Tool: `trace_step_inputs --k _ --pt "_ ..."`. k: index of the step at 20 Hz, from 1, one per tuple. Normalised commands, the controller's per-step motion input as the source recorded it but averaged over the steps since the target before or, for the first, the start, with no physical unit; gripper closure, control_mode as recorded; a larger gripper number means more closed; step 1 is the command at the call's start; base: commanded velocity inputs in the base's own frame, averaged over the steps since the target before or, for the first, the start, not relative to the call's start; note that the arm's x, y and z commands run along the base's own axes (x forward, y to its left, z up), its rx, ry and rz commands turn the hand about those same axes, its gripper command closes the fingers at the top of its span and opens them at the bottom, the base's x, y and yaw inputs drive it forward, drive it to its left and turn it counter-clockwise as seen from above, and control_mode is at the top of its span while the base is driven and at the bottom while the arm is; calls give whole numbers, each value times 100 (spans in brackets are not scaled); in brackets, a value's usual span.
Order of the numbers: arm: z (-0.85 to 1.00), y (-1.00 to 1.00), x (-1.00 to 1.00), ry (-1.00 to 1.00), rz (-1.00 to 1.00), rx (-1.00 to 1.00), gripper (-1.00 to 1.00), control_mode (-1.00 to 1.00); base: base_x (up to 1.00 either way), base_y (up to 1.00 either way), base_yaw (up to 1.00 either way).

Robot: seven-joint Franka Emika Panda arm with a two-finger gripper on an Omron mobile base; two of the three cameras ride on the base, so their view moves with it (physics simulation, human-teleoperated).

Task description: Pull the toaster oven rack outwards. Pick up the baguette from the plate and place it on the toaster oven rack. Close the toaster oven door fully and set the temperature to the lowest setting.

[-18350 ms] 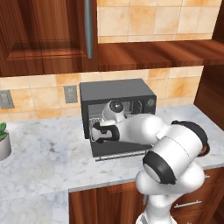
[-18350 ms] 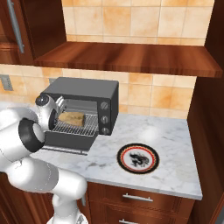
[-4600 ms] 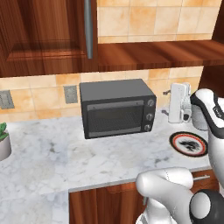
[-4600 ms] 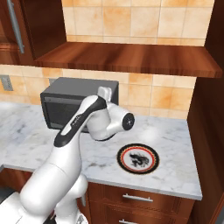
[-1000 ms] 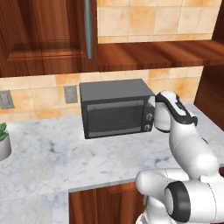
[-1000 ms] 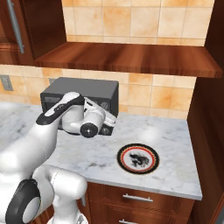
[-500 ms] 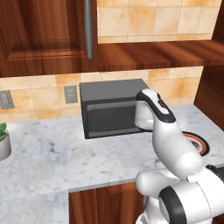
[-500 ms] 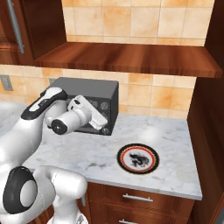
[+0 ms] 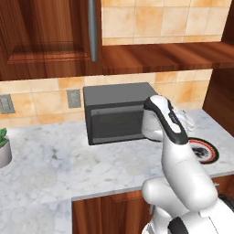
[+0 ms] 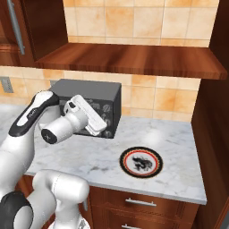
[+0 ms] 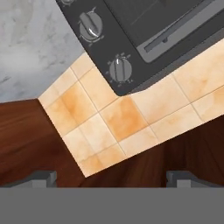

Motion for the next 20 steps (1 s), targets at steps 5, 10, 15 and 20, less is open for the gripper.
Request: trace_step_inputs --k 5,10,15,20 --pt "-15 -12 -2 -1 18 0 -100 -100 0 0 0" --pt "-15 -1 1 0 10 0 -100 -100 0 0 0" --pt "-1 0 25 0 0 0 -100 -100 0 0 0" --pt "-19 9 39 8 0 0 -100 -100 0 0 0"
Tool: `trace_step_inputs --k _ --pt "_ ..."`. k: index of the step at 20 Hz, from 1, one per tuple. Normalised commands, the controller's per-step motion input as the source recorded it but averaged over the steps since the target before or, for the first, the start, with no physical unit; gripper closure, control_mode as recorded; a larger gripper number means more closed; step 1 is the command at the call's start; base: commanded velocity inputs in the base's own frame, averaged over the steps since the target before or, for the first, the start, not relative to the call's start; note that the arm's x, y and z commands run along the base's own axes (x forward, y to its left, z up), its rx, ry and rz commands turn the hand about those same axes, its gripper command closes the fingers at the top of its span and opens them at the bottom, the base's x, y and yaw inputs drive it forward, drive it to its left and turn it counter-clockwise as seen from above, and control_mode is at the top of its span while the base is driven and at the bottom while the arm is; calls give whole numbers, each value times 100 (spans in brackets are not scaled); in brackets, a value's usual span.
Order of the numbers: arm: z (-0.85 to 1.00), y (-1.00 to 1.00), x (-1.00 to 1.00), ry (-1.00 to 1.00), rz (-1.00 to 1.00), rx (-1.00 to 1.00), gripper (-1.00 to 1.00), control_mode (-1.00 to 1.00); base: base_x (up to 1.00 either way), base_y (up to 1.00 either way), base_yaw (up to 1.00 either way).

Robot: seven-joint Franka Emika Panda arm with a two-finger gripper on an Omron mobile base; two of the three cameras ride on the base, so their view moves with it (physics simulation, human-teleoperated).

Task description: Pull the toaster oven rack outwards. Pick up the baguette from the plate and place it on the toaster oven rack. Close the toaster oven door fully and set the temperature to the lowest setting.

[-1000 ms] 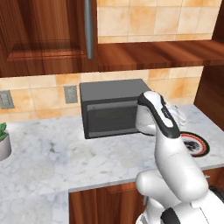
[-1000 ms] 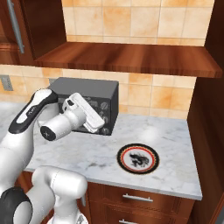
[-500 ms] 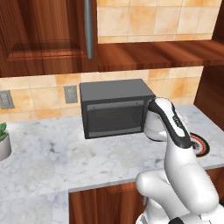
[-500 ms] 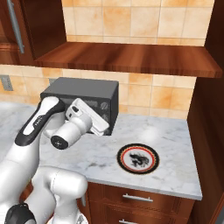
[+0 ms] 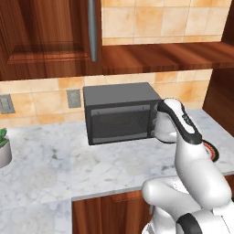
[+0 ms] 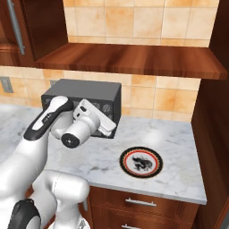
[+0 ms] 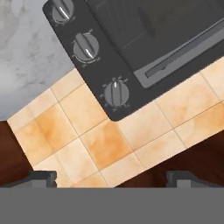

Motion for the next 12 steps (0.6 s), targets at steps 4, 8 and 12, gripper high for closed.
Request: trace_step_inputs --k 4,8,12 --pt "-34 28 16 9 0 1 -100 -100 0 0 0" --pt "-16 27 13 0 0 0 -100 -100 0 0 0" --pt "-3 9 18 0 0 0 -100 -100 0 0 0"
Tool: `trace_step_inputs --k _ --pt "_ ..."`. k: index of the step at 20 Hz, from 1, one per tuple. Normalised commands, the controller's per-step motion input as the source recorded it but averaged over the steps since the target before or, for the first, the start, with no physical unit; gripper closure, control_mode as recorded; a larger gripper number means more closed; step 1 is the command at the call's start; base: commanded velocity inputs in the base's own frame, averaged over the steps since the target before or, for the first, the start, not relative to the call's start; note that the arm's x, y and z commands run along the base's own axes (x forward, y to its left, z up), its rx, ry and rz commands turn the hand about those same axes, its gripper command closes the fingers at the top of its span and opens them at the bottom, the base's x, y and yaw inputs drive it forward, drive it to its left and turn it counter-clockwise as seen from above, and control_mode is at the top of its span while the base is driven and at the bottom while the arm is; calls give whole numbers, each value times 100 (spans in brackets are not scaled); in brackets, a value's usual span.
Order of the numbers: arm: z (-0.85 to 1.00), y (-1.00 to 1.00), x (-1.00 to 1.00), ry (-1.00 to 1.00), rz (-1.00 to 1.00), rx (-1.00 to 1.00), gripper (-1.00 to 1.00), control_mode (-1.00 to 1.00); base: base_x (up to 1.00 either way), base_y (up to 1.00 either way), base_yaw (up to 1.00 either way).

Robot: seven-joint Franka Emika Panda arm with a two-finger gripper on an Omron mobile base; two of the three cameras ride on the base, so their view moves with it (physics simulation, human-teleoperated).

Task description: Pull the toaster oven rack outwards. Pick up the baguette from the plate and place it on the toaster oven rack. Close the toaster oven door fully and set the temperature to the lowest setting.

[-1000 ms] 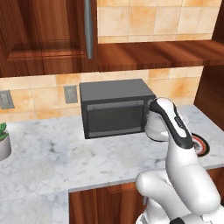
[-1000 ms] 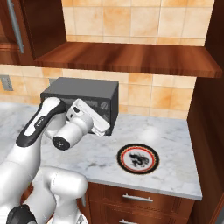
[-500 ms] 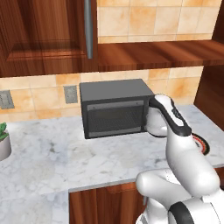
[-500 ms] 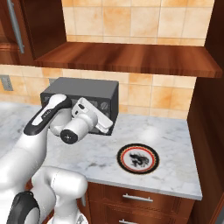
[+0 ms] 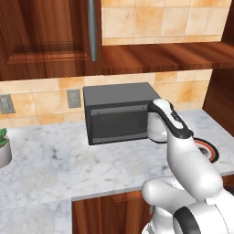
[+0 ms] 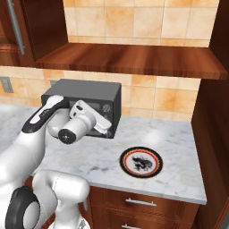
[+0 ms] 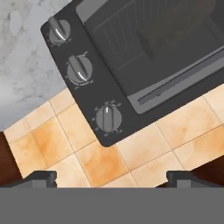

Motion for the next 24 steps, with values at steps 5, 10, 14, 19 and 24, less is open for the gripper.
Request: trace_step_inputs --k 5,10,14,19,24 --pt "-7 0 20 0 0 1 -100 -100 0 0 0" --pt "-22 0 5 0 0 1 -100 -100 0 0 0" --pt "-21 0 11 0 0 1 -100 -100 0 0 0" --pt "-20 0 17 0 0 1 -100 -100 0 0 0" --pt "-26 0 17 0 0 0 -100 -100 0 0 0"
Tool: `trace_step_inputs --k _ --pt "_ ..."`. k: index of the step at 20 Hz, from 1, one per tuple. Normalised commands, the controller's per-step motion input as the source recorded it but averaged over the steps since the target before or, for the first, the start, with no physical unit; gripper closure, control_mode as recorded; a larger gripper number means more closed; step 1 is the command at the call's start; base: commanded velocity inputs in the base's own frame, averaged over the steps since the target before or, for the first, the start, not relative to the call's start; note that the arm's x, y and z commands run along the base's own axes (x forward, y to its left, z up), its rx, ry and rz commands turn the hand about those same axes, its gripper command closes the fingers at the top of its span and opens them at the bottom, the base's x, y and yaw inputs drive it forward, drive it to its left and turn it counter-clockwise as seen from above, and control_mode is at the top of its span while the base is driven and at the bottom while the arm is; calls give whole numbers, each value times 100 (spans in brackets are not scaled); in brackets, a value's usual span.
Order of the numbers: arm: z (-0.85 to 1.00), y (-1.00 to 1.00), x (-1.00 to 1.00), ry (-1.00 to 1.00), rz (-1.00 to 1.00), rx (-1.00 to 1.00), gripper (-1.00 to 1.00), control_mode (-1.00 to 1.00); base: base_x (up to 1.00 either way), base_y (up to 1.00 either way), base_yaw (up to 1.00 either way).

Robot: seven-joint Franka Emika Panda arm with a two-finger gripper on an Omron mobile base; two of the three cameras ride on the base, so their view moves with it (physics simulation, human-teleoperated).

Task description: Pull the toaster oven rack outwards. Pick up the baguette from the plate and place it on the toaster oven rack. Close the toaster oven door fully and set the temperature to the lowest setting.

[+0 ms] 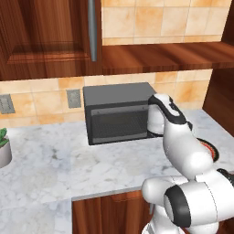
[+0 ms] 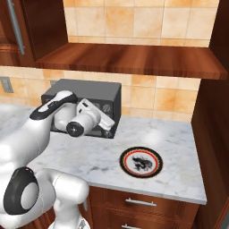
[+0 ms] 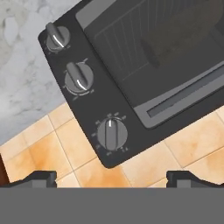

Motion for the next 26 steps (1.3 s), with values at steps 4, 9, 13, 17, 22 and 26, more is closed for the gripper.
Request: trace_step_inputs --k 4,9,13,17,22,26 --pt "-32 1 14 0 0 0 -100 -100 0 0 0" --pt "-30 3 17 -2 0 0 -100 -100 0 0 0" --pt "-27 5 22 -3 0 0 -100 -100 0 0 0" --pt "-29 7 27 -2 0 0 -100 -100 0 0 0" --pt "-28 5 31 -4 0 0 -100 -100 0 0 0" --pt "-31 2 33 -3 0 0 -100 -100 0 0 0"
